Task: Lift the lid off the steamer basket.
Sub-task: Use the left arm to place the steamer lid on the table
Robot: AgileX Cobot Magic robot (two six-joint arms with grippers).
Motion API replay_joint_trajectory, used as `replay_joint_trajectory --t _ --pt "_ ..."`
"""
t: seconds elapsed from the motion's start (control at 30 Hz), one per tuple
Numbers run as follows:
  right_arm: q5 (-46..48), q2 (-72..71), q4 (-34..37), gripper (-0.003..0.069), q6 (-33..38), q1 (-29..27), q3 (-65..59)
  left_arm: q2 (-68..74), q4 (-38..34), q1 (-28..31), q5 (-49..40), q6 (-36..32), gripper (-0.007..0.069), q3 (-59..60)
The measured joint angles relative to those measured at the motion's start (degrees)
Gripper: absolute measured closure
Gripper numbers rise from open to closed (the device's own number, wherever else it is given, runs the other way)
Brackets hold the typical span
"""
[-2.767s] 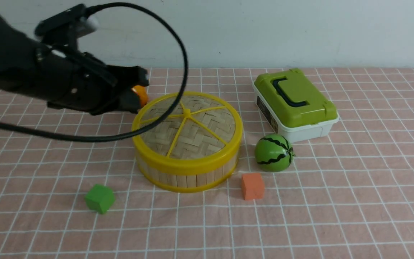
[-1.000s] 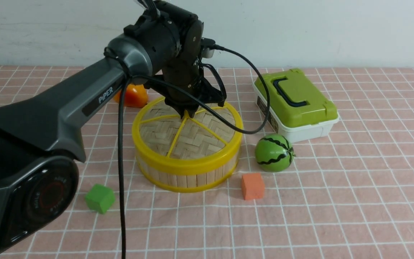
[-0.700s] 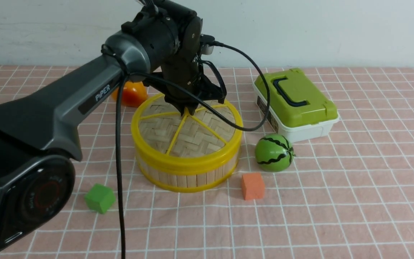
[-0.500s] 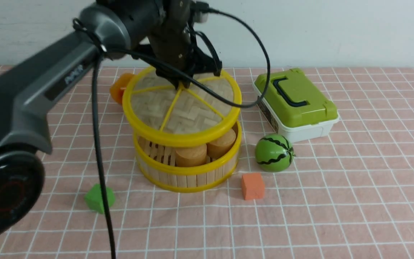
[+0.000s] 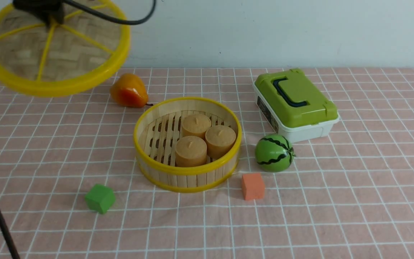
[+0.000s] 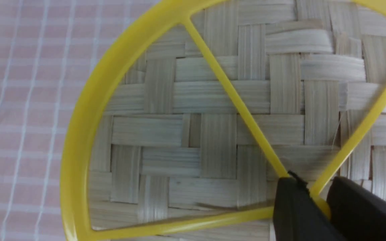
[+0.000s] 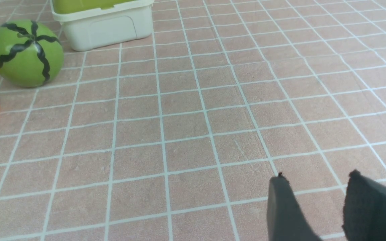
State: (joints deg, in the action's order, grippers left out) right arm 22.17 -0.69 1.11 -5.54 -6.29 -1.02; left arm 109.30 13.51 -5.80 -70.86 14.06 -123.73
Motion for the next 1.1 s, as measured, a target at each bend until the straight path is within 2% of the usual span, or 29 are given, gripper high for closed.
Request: replay_joint_trajectory --t 0.07,0.17,0.33,0.63,0.7,0.87,0.97,1.0,1.1 --pt "0.0 0.0 0.0 0.0418 0.0 0.0 0.0 0.0 -0.9 2.0 1.1 0.0 0.0515 2.8" --pt "0.0 0.0 0.0 0.0418 0.0 0.0 0.0 0.5 -3.2 6.7 11.5 1.2 0.0515 15.4" --pt "0.0 0.0 0.0 0.0418 0.0 0.0 0.0 3.9 -4.5 7.6 22.4 4.6 0.0515 26.9" --pt "0.0 0.0 0.0 0.0418 0.0 0.0 0.0 10.7 -5.2 6.9 27.2 5.0 0.0512 28.9" --pt "0.0 0.0 0.0 0.0418 0.0 0.0 0.0 10.7 -6.1 6.9 27.9 5.0 0.0463 28.9" --pt "0.0 0.0 0.0 0.0418 0.0 0.0 0.0 9.8 -9.6 6.9 27.1 5.0 0.0265 28.9" --pt "0.0 0.0 0.0 0.0418 0.0 0.0 0.0 6.6 -10.6 6.9 24.7 3.3 0.0221 28.9" --pt "0.0 0.0 0.0 0.0418 0.0 0.0 0.0 4.4 -10.9 6.9 24.0 2.0 0.0229 28.9" --pt "0.0 0.0 0.0 0.0418 0.0 0.0 0.0 -4.9 -12.3 6.9 22.7 -1.9 0.0352 28.9"
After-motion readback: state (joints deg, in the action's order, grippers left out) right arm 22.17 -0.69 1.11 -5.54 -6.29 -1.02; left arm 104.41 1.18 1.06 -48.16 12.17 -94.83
